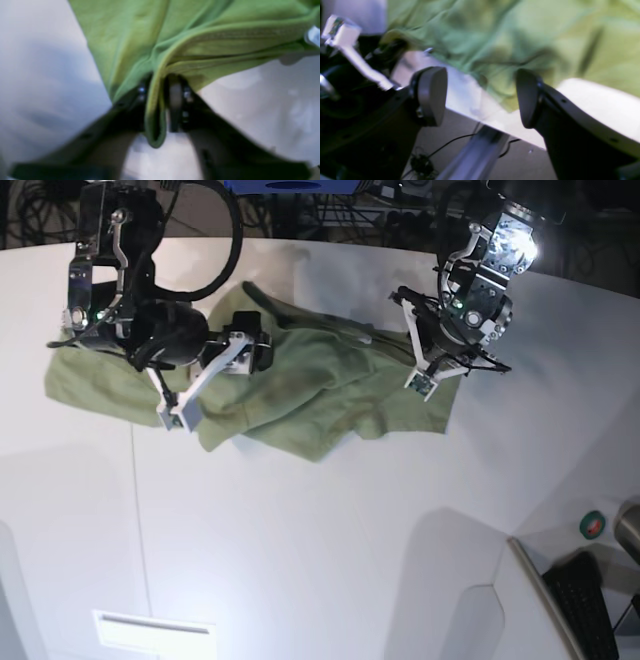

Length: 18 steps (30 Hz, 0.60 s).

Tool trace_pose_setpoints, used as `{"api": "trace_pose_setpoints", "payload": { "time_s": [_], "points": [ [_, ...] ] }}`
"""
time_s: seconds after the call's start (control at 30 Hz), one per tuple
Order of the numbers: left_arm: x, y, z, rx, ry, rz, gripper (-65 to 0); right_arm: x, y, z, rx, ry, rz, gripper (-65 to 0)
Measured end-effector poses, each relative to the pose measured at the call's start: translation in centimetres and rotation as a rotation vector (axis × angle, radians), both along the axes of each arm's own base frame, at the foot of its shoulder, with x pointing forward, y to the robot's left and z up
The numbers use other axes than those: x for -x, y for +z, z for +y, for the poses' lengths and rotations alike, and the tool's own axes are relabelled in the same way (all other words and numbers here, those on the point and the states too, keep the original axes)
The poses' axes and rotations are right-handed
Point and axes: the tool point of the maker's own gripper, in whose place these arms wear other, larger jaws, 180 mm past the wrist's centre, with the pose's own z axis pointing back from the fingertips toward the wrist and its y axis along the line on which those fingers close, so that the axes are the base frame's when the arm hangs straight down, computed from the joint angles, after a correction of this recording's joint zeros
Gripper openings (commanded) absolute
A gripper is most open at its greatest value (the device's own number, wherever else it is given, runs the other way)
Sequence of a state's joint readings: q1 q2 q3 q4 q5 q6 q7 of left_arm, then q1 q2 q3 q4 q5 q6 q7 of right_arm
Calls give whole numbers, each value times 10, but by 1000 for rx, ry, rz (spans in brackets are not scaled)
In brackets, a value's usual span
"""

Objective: Layout the t-shirt on the table in an organized manner, then fold the t-shirt properly
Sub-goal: 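Grasp the shirt edge with both grippers and lay it flat, then release and regrasp the shirt edge with the left gripper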

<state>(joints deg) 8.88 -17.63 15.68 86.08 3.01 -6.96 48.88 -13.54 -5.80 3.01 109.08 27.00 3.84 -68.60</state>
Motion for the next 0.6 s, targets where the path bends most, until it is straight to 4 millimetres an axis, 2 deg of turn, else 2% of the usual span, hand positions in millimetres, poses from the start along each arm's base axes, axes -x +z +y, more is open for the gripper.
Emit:
{"api": "trace_pose_setpoints", "payload": {
  "time_s": [0.1,0.2,0.4,0.6],
  "points": [
    [-2,1,1,-2,3,-6,-327,-1,-10,5,-18,-18,25,-230],
    [-2,1,-2,4,15,-12,-265,0,-33,0,-23,-126,124,-225],
    [-3,2,-25,97,-26,-88,-253,-5,-64,-8,-7,-254,132,-230],
    [3,6,-34,142,-15,-78,-252,-18,-90,-15,10,-315,160,-233]
  ]
}}
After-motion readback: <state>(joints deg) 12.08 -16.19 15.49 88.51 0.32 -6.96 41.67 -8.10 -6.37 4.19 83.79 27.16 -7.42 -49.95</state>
